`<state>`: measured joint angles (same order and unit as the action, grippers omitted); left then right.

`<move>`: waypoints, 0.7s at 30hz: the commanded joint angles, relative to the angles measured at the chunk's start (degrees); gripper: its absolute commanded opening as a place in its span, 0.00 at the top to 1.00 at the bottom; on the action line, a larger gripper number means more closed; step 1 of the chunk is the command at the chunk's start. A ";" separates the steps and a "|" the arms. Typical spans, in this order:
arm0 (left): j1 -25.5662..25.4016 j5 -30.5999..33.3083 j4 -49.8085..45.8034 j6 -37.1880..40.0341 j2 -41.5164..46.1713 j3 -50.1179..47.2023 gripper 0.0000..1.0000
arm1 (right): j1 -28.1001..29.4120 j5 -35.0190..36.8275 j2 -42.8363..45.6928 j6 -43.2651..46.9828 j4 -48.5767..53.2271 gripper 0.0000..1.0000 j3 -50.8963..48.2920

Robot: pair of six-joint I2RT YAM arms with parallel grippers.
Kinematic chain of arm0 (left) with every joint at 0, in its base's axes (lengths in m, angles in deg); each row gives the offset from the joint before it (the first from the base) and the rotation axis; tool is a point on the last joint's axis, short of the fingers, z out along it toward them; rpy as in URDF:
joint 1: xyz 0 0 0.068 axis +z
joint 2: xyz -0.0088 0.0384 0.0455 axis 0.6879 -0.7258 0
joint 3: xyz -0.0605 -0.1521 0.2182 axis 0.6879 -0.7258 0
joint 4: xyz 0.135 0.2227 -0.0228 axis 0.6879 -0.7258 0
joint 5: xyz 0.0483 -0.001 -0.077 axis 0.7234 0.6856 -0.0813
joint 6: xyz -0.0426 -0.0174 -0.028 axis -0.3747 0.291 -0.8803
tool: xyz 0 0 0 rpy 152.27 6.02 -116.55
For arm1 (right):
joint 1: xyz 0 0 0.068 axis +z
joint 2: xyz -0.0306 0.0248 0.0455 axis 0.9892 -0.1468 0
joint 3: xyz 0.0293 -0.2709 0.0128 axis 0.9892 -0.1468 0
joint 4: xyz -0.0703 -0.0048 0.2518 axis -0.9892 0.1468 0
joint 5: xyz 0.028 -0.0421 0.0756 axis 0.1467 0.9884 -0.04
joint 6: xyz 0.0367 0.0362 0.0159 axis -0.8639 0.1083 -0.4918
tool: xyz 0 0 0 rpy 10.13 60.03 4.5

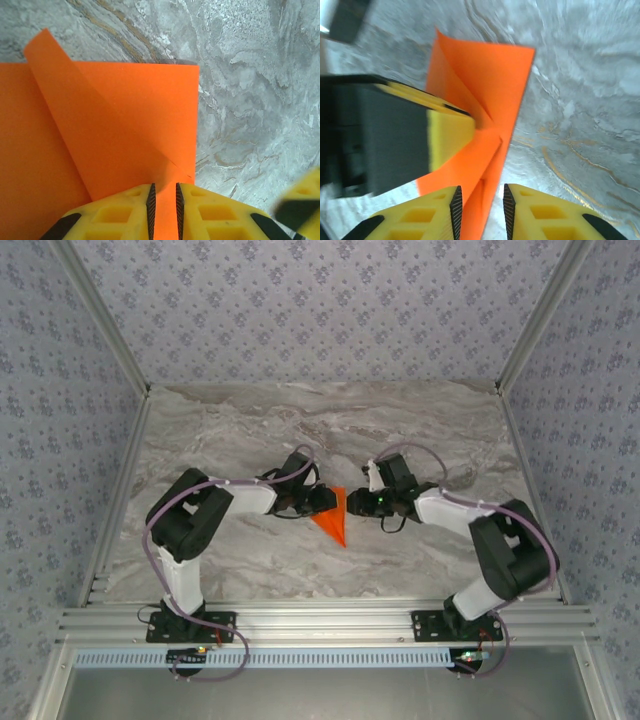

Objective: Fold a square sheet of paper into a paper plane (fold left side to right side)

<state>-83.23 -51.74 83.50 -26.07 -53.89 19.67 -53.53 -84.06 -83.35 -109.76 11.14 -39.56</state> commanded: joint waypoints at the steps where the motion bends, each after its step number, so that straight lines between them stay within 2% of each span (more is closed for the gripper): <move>1: -0.24 2.41 -3.69 -0.07 -2.06 -2.46 0.80 | 0.62 -1.92 4.06 0.00 3.03 0.68 -1.62; 5: -0.18 2.41 -3.66 0.01 -1.85 -2.57 0.80 | 3.59 -10.31 3.43 -5.69 -5.60 0.71 -5.04; 7: -0.20 2.46 -3.75 0.10 -1.80 -2.61 0.79 | 5.51 -12.10 1.83 -7.40 -7.69 0.72 -5.16; 12: -0.17 2.51 -3.89 0.06 -1.72 -2.57 0.80 | 9.02 -10.69 -2.50 -7.41 -6.62 0.72 -3.78; 21: -0.15 2.59 -4.15 0.31 -1.52 -2.50 0.80 | 9.85 -6.28 -5.45 -4.96 -1.55 0.72 -3.43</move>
<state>-83.23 -51.74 84.37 -26.07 -53.76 19.16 -44.26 -92.22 -87.67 -115.62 6.38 -43.94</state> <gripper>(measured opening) 0.202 0.279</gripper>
